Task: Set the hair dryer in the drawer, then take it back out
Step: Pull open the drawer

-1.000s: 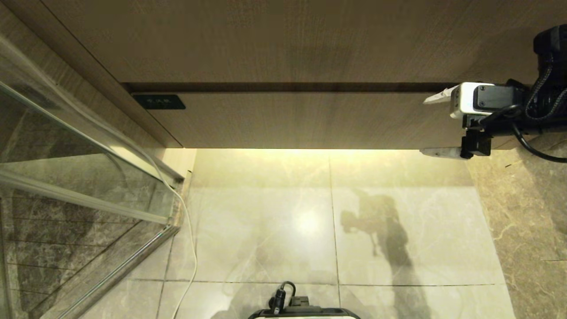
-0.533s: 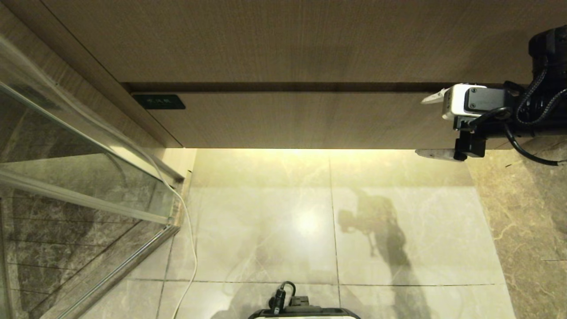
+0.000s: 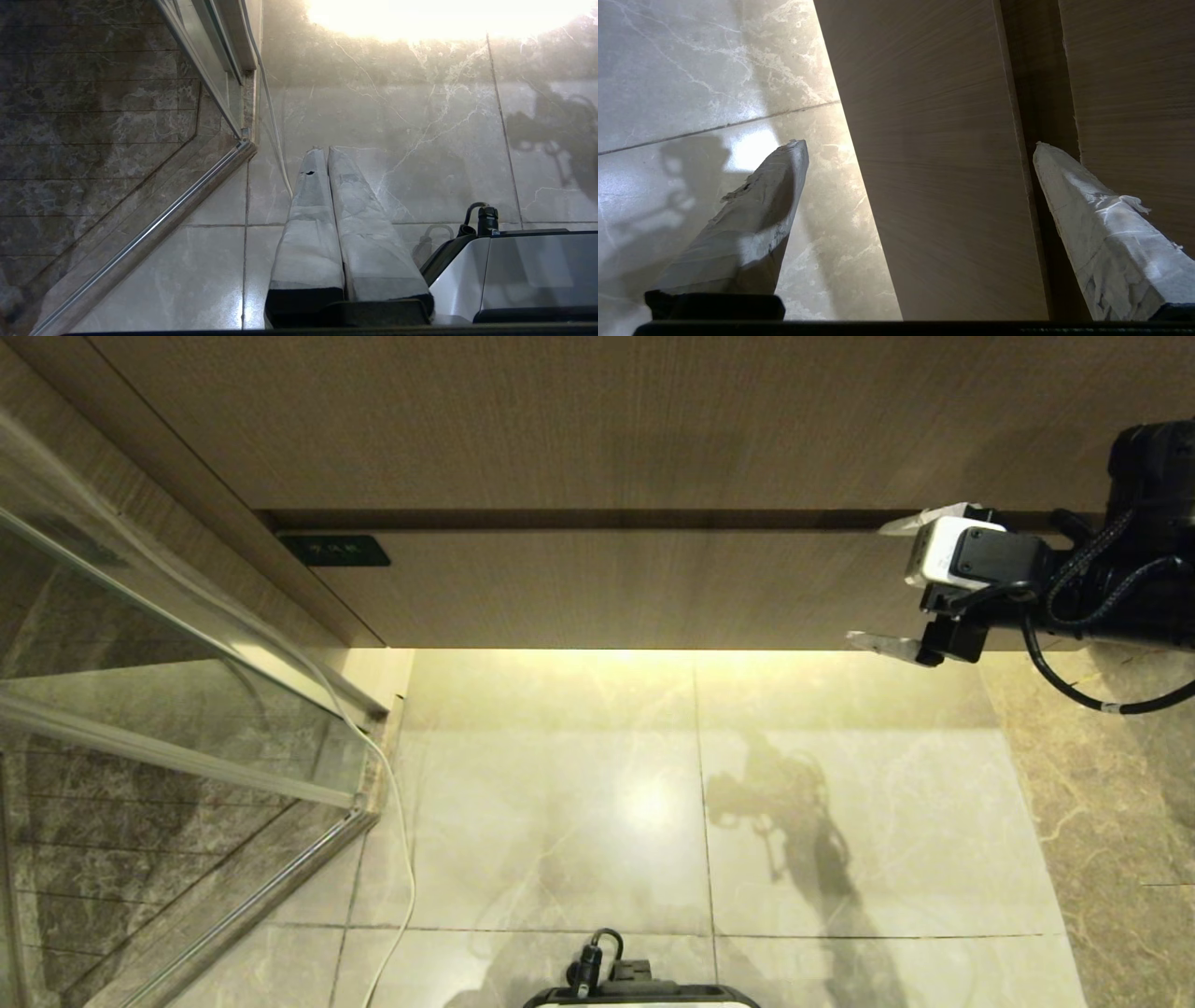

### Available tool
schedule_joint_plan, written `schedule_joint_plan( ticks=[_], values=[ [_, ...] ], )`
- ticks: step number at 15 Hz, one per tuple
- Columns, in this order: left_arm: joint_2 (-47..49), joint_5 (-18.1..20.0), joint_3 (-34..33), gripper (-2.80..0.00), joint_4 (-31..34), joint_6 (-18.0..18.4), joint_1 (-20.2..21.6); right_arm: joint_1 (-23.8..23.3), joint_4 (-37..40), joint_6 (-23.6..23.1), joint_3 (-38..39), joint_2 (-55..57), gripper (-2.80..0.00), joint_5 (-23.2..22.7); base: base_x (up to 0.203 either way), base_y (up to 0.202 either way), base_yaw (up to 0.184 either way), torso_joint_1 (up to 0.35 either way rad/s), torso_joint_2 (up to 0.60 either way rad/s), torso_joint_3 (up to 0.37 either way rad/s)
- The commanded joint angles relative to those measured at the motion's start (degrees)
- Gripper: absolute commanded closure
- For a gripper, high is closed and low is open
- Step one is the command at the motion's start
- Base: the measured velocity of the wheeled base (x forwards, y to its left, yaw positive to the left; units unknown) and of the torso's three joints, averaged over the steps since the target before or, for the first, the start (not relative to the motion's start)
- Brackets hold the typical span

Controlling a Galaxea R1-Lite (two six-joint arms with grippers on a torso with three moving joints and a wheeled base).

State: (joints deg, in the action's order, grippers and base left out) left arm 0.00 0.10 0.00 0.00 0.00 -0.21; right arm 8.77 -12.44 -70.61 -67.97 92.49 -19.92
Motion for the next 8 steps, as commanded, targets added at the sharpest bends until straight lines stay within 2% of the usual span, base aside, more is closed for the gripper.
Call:
schedule_joint_plan(
  ticks=[1,8],
  values=[
    [0.00,-0.01,-0.04,0.00,0.04,0.00,0.03,0.17,-1.17,-0.37,0.39,0.85,-2.80,-0.12,0.000,0.000,0.000,0.000,0.00,0.000],
    [0.00,-0.01,0.00,0.00,0.00,0.00,0.03,0.11,-7.70,-0.41,-3.09,7.06,-2.80,0.27,0.000,0.000,0.000,0.000,0.00,0.000]
  ],
)
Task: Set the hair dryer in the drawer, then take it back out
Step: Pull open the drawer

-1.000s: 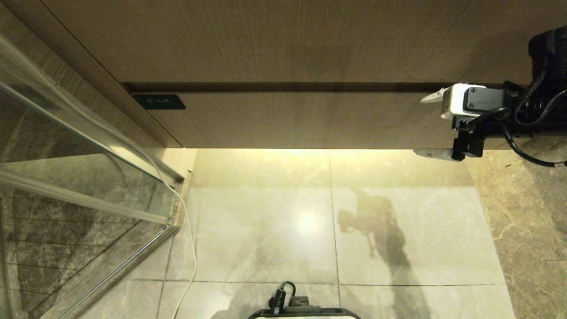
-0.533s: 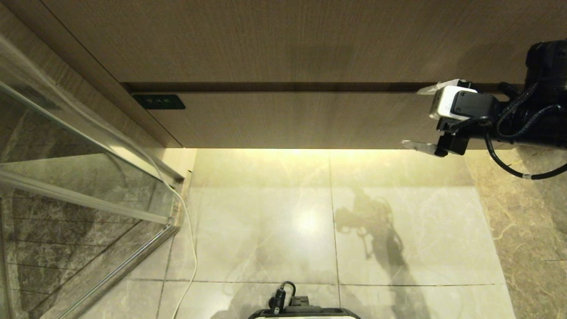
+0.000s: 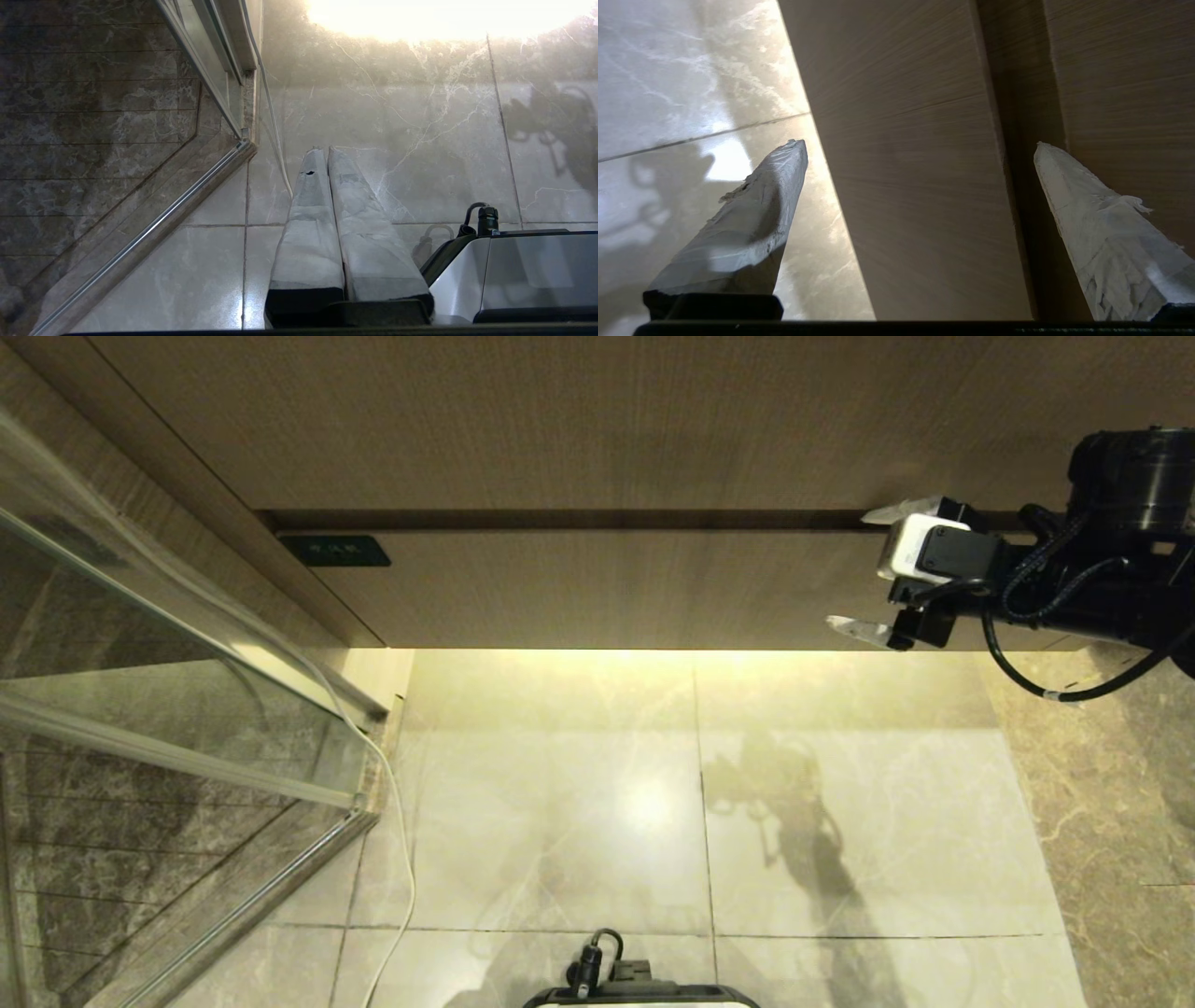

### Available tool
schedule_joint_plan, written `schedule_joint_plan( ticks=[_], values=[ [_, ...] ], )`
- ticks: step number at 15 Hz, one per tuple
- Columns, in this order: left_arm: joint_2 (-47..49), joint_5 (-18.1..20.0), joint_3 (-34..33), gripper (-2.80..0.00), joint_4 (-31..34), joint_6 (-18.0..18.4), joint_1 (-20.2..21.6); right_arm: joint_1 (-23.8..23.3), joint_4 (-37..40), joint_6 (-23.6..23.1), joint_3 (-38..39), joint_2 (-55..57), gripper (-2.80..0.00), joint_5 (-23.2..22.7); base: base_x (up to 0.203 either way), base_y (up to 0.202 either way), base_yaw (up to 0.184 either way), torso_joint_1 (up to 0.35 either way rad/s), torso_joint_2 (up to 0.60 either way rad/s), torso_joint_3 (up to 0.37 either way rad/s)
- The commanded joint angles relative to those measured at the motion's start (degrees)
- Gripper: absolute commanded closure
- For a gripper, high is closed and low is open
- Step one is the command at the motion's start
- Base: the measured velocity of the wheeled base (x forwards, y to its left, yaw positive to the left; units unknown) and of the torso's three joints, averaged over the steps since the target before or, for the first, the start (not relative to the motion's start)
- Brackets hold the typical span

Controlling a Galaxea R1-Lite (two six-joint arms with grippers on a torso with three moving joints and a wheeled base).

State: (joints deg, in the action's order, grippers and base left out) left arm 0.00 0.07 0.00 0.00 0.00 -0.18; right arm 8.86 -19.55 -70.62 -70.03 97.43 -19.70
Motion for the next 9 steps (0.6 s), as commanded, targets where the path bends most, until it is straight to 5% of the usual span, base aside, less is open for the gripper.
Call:
schedule_joint_plan(
  ticks=[1,9],
  values=[
    [0.00,0.05,-0.07,0.00,0.00,0.00,0.05,0.01,-0.97,-0.34,-1.61,2.87,-2.80,1.20,0.000,0.000,0.000,0.000,0.00,0.000],
    [0.00,0.01,-0.02,0.00,0.00,0.00,0.09,-0.07,-1.19,-0.22,-5.87,7.64,-2.80,3.09,0.000,0.000,0.000,0.000,0.00,0.000]
  ],
)
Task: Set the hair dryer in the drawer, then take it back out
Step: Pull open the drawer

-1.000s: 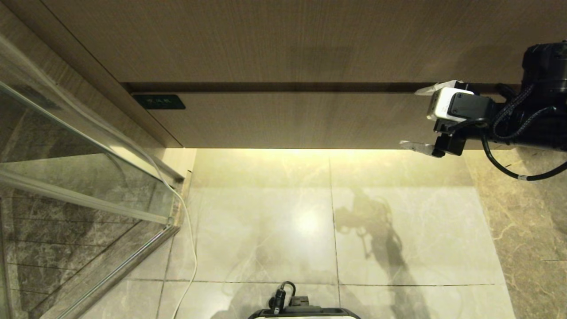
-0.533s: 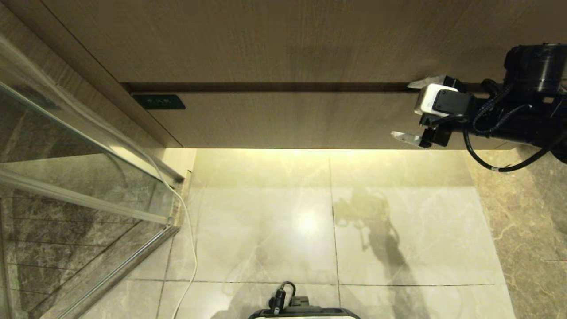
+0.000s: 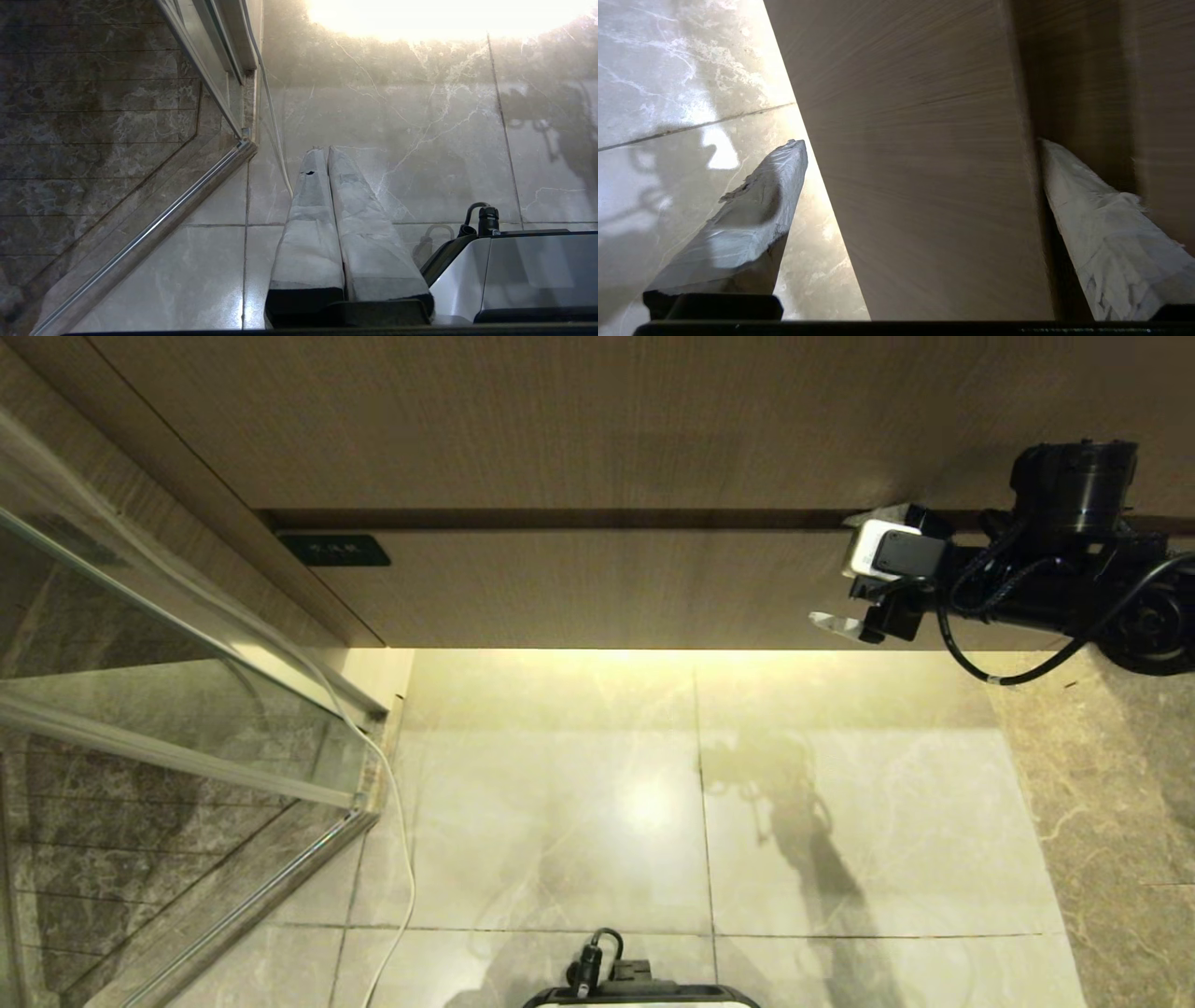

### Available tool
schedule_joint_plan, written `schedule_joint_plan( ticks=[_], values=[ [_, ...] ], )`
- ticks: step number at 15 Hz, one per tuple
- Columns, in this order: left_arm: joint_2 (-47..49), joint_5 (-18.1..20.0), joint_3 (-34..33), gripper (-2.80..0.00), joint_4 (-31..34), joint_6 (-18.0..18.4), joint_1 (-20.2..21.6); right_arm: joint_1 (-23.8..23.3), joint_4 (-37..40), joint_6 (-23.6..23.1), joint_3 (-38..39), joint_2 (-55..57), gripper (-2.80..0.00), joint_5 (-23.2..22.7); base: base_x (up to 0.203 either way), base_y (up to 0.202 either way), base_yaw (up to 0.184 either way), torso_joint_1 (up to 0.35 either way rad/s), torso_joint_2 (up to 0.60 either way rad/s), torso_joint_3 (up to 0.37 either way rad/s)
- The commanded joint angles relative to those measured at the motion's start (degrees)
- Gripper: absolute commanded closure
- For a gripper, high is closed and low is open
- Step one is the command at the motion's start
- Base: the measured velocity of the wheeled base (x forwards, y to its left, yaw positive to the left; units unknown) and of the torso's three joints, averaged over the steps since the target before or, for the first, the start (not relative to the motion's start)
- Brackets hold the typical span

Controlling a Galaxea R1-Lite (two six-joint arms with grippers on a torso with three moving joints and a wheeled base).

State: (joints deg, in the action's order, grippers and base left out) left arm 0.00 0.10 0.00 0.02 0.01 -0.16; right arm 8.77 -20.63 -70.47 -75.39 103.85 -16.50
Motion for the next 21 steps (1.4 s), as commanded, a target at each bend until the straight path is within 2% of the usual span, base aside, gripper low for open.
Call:
schedule_joint_plan(
  ticks=[1,4,8,10,12,17,21],
  values=[
    [0.00,-0.01,0.00,0.00,-0.02,-0.01,-0.02,0.02,-0.11,-0.39,-0.83,1.81,-2.80,-0.09,0.000,0.000,0.000,0.000,0.00,0.000],
    [0.00,-0.01,0.00,0.00,-0.02,-0.01,-0.02,-0.06,0.78,-0.37,-0.90,2.05,-2.80,0.15,0.000,0.000,0.000,0.000,0.00,0.000],
    [0.00,-0.01,-0.08,0.00,-0.02,-0.01,-0.02,-0.44,12.96,0.47,-0.75,0.80,-2.80,0.32,0.000,0.000,0.000,0.000,0.00,0.000],
    [0.00,-0.01,0.00,0.00,-0.02,-0.01,-0.02,-0.44,14.02,2.22,-0.58,0.26,-2.80,3.87,0.000,0.000,0.000,0.000,0.00,0.000],
    [0.00,-0.01,-0.09,0.00,-0.02,-0.01,-0.02,-0.42,14.14,4.44,-0.39,-0.04,-2.80,5.25,0.000,0.000,0.000,0.000,0.00,0.000],
    [0.00,-0.01,-0.08,0.00,-0.02,-0.01,-0.02,-0.51,15.90,5.35,0.16,-0.50,-2.80,5.70,0.000,0.000,0.000,0.000,0.00,0.000],
    [0.00,-0.01,-0.01,0.00,-0.02,-0.01,-0.01,-0.68,21.81,7.67,2.78,-3.36,-2.80,7.38,0.000,0.000,0.000,0.000,0.00,0.000]
  ],
)
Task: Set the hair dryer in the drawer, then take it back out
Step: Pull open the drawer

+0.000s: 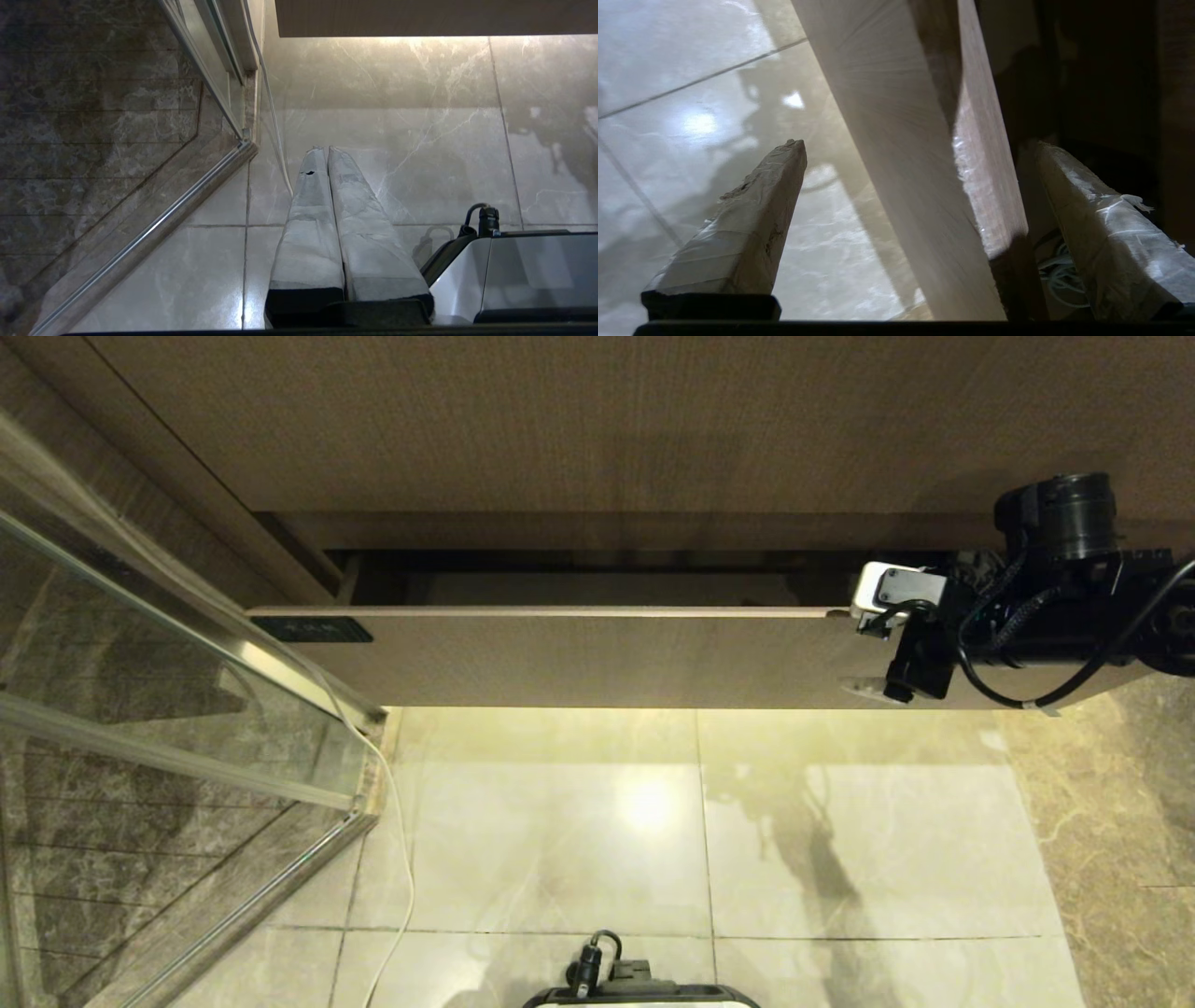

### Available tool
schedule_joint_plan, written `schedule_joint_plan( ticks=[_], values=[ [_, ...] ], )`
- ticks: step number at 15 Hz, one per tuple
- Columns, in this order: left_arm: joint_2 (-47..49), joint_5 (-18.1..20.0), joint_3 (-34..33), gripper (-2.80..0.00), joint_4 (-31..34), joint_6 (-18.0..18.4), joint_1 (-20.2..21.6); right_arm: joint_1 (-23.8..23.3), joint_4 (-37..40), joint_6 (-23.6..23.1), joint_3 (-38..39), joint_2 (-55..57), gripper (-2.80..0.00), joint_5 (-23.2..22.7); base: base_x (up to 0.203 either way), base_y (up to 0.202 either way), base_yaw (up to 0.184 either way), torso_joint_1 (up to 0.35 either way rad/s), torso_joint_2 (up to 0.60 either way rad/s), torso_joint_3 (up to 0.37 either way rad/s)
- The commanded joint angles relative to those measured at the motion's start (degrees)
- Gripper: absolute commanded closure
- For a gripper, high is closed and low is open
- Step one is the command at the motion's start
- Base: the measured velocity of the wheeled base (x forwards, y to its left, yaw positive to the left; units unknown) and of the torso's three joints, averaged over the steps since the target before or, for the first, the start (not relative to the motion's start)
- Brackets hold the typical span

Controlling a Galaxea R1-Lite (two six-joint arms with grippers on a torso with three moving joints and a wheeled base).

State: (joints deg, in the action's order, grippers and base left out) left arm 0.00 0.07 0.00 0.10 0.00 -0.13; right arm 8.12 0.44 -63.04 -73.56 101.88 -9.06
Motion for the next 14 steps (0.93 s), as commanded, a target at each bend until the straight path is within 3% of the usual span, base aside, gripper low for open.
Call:
schedule_joint_plan(
  ticks=[1,14],
  values=[
    [0.00,0.06,-0.05,0.00,-0.10,0.00,-0.04,-0.03,2.63,1.40,1.68,-3.06,-2.80,-0.13,0.000,0.000,0.000,0.000,0.00,0.000],
    [0.00,0.01,0.00,0.00,-0.10,0.00,0.05,-5.44,8.13,10.87,22.75,-27.27,-2.80,-0.95,0.000,0.000,0.000,0.000,0.00,0.000]
  ],
)
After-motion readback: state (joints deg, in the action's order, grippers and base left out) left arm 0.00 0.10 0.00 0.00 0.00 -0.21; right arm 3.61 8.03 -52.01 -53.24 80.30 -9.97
